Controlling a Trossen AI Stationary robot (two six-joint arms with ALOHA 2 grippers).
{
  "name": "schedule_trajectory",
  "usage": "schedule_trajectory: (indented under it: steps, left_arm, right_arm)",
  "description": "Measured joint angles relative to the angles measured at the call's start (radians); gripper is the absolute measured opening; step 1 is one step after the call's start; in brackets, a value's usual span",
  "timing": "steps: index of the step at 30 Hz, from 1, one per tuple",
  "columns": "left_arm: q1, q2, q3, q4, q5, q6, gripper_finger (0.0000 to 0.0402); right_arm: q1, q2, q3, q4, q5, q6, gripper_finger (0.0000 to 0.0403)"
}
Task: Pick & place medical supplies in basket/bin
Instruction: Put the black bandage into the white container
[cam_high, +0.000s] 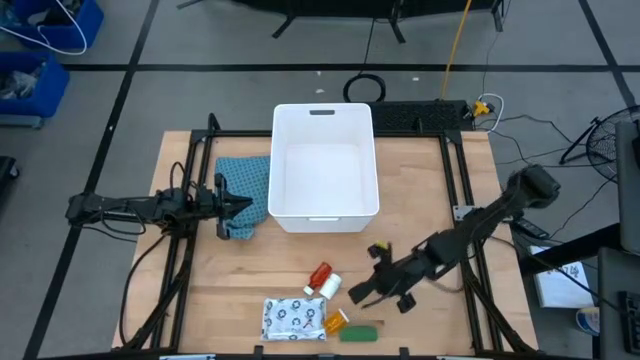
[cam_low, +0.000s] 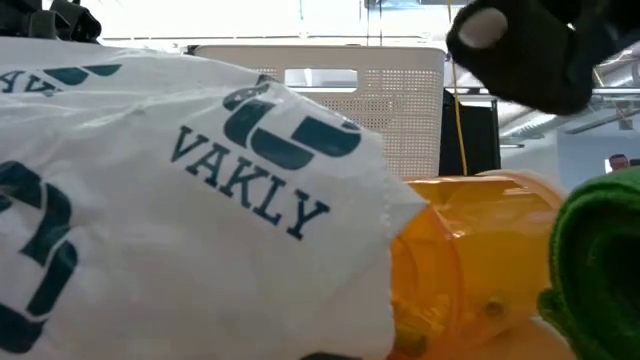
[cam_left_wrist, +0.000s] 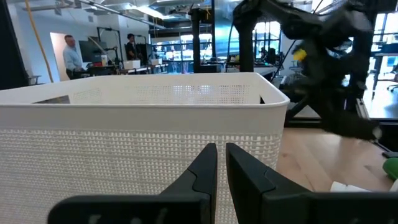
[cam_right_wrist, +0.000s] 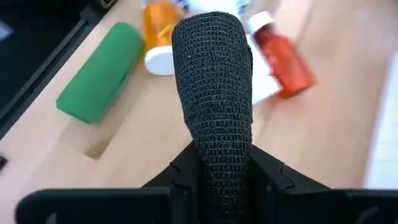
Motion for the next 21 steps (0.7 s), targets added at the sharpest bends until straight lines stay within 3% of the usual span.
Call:
schedule_trajectory:
  steps: [8,14,21]
  left_arm:
    - [0.000,0.000,0.000,-0.007,0.000,0.007,0.0037]
    - [0.000,0.000,0.000,-0.010,0.000,0.014,0.0037]
    - [0.000,0.000,0.000,-0.009,-0.001,0.002,0.0037]
  right_arm:
    - [-0.131,-0.429,-0.384,0.459,-0.077,-0.031,0.0059]
    - [-0.161,-0.680,-0.490,0.479,-0.053,-0.068,0.0065]
    - [-0.184,-0.862,-0.574,0.489,0.028,-0.109,0.0060]
